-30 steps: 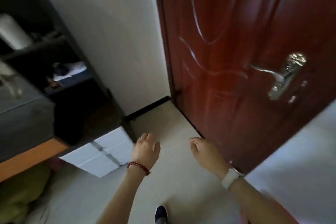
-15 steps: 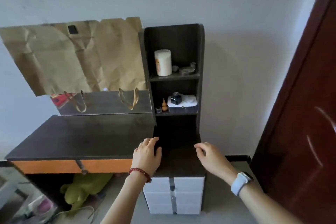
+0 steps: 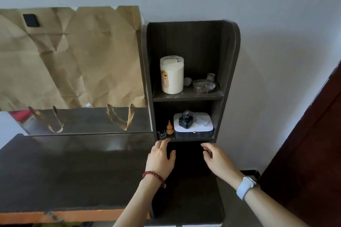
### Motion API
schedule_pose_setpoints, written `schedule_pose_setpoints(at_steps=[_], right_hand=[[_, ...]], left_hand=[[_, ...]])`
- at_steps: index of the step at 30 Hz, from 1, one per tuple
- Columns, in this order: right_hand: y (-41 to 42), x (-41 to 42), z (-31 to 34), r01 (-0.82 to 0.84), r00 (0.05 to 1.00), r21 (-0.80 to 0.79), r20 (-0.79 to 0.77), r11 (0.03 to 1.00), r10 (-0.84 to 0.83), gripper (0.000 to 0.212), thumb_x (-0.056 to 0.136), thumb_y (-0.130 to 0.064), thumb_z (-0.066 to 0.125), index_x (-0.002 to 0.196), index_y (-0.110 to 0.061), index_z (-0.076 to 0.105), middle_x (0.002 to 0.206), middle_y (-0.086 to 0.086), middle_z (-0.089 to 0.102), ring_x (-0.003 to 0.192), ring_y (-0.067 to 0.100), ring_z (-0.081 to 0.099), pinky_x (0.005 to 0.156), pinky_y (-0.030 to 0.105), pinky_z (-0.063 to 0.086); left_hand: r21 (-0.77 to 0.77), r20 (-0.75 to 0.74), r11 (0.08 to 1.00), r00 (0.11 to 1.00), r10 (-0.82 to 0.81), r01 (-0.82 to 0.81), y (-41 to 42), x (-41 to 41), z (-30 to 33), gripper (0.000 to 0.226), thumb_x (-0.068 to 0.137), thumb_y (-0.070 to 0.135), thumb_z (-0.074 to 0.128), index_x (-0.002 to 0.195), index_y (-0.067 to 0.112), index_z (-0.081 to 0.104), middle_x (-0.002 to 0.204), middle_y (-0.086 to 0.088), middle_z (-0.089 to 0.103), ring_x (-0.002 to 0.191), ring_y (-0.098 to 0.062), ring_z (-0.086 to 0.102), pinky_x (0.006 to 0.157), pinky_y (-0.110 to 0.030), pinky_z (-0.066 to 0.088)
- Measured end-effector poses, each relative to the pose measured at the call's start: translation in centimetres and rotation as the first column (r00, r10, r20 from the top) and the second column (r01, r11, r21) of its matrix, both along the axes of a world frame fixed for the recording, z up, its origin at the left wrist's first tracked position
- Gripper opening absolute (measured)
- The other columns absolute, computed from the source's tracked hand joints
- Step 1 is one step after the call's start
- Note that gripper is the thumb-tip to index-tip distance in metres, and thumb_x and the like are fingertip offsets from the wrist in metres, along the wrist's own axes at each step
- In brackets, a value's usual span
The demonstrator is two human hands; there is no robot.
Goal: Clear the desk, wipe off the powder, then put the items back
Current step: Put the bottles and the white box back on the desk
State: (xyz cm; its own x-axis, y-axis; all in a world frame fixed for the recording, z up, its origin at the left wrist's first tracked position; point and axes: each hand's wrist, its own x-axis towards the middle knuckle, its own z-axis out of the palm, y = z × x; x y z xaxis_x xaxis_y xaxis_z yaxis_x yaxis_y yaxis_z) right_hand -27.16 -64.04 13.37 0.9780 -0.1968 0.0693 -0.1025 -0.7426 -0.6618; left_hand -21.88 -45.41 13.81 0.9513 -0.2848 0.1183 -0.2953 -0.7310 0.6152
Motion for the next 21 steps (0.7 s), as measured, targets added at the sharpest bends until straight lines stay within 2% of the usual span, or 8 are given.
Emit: schedule_pose_setpoints(at_steps=[3,7,12,15,17,18,20,21], right_hand=[[-1.9,5.1,-0.9,0.015,1.0,-0.067,0.021,0.998,-0.014,0.035,0.093,-0.015,0.045,0.128,-0.012,0.048,0.131,0.005,0.05,0.121,0.019,0.046,0.098,0.029,0.04],[-4.0,11.5,-2.3,-0.007,1.0,-0.198,-0.03,0.98,0.001,0.041,0.093,-0.015,0.044,0.133,-0.008,0.039,0.138,0.009,0.041,0.13,0.024,0.034,0.101,0.035,0.037],[-5.1,16.3,-4.7,-0.019,0.998,-0.318,-0.065,0.948,-0.002,0.05,0.089,-0.011,0.046,0.137,-0.01,0.035,0.147,0.008,0.028,0.138,0.024,0.016,0.111,0.033,0.025],[-5.7,17.8,-5.9,0.014,0.998,-0.369,-0.044,0.929,-0.033,0.057,0.081,-0.007,0.052,0.136,-0.011,0.038,0.146,0.015,0.03,0.138,0.033,0.014,0.112,0.045,0.024],[-5.7,18.3,-6.4,0.026,0.998,-0.39,-0.049,0.921,-0.048,0.06,0.077,-0.008,0.059,0.134,-0.009,0.041,0.142,0.02,0.035,0.136,0.04,0.021,0.108,0.052,0.029],[-5.7,18.4,-6.6,0.031,0.997,-0.397,-0.049,0.917,-0.055,0.061,0.073,-0.009,0.065,0.13,-0.006,0.046,0.137,0.023,0.042,0.131,0.042,0.031,0.102,0.053,0.036],[-5.5,18.4,-6.8,0.071,0.995,-0.447,-0.036,0.892,-0.097,0.06,0.06,-0.014,0.078,0.115,-0.004,0.058,0.113,0.024,0.059,0.107,0.044,0.054,0.079,0.05,0.049],[-5.5,18.3,-6.7,0.104,0.992,-0.479,-0.019,0.872,-0.129,0.056,0.056,-0.015,0.08,0.108,-0.005,0.061,0.101,0.023,0.063,0.095,0.043,0.058,0.071,0.046,0.05]], left_hand=[[-0.025,-0.013,1.0,1.0,0.004,-0.004,-2.8,4.3,-0.6,0.051,0.086,0.024,0.054,0.133,0.013,0.037,0.133,-0.007,0.042,0.123,-0.025,0.042,0.102,-0.034,0.038],[-0.043,-0.088,0.999,0.996,0.001,-0.005,-6.4,9.2,-1.6,0.062,0.084,0.024,0.058,0.138,0.009,0.029,0.139,-0.011,0.035,0.129,-0.027,0.033,0.109,-0.035,0.031],[0.049,-0.146,0.999,0.989,-0.006,0.013,-9.8,13.2,-3.0,0.071,0.086,0.029,0.057,0.142,0.011,0.018,0.145,-0.009,0.026,0.132,-0.028,0.025,0.111,-0.035,0.026],[0.127,-0.137,0.992,0.99,0.026,-0.009,-11.0,14.4,-3.6,0.076,0.085,0.034,0.058,0.142,0.008,0.015,0.145,-0.011,0.027,0.131,-0.031,0.025,0.112,-0.038,0.023],[0.203,-0.1,0.979,0.994,0.035,-0.015,-11.7,15.0,-4.0,0.08,0.084,0.039,0.058,0.142,0.007,0.014,0.145,-0.012,0.03,0.129,-0.032,0.028,0.112,-0.038,0.022],[0.231,-0.087,0.973,0.995,0.043,-0.022,-11.9,15.2,-4.2,0.082,0.083,0.041,0.058,0.142,0.007,0.013,0.144,-0.011,0.032,0.128,-0.032,0.029,0.112,-0.039,0.023],[0.245,-0.086,0.969,0.994,0.064,-0.041,-12.4,15.7,-4.5,0.085,0.08,0.042,0.06,0.142,0.006,0.013,0.144,-0.011,0.034,0.127,-0.033,0.031,0.11,-0.043,0.024],[0.242,-0.087,0.969,0.993,0.076,-0.053,-12.6,16.0,-4.6,0.085,0.08,0.041,0.061,0.142,0.006,0.014,0.144,-0.011,0.035,0.127,-0.034,0.032,0.11,-0.044,0.025]])
